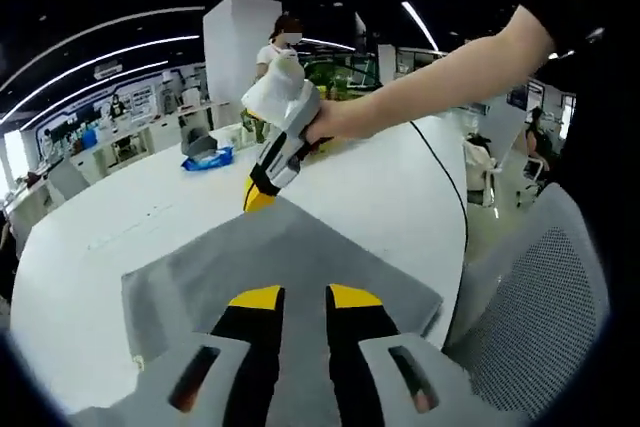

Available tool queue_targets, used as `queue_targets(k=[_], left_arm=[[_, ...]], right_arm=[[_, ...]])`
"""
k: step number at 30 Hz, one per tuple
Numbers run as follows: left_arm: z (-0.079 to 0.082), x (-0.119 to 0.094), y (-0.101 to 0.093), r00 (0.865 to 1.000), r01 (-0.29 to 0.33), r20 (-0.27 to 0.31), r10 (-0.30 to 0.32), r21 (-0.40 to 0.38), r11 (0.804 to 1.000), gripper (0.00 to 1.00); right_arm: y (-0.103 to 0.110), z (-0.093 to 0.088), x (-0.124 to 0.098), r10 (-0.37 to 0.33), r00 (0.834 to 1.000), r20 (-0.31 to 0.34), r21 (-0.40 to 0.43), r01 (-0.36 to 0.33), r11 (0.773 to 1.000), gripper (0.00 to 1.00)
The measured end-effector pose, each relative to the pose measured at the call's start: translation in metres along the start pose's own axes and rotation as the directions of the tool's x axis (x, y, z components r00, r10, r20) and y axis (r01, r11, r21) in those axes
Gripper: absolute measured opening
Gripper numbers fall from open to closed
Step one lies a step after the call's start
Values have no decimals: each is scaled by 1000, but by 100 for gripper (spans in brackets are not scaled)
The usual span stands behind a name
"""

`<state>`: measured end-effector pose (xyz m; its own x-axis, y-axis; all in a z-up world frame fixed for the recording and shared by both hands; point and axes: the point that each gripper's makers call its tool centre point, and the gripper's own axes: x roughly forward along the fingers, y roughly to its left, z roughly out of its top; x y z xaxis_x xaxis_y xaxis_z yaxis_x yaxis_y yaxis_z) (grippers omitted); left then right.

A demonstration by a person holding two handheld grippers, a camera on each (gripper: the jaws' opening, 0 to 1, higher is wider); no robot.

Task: Fold the towel on the table until its edges align and the towel forms a compact rectangular stack.

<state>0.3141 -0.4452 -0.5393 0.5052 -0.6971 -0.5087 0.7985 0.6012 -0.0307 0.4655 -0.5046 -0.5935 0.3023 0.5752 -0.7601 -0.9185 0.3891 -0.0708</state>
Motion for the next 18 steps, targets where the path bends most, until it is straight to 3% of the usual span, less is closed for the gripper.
queue_targets(k=[3,6,11,12,14,15,18], left_arm=[[-13,19,-14,997,45,-65,-51,-86,995,18],[-23,36,-24,994,50,-93,-56,-66,997,16],[-44,57,-43,991,56,-112,-70,-126,990,15],[-49,59,-44,991,49,-121,-62,-108,993,15],[-67,63,-48,974,81,-211,-77,11,997,15],[-72,65,-46,972,79,-227,-63,60,995,15],[-90,67,-49,953,96,-298,-59,113,989,16]], right_arm=[[0,-13,-2,3,1000,-4,12,-3,1000,0],[1,-26,-3,18,999,-30,39,-17,999,0],[-1,-46,-2,21,998,-67,74,-16,997,0],[-1,-51,-2,25,997,-77,89,-18,996,0],[1,-56,1,39,995,-87,114,-29,993,0],[2,-59,3,43,995,-95,120,-31,992,0],[5,-73,12,60,987,-151,102,-45,994,0]])
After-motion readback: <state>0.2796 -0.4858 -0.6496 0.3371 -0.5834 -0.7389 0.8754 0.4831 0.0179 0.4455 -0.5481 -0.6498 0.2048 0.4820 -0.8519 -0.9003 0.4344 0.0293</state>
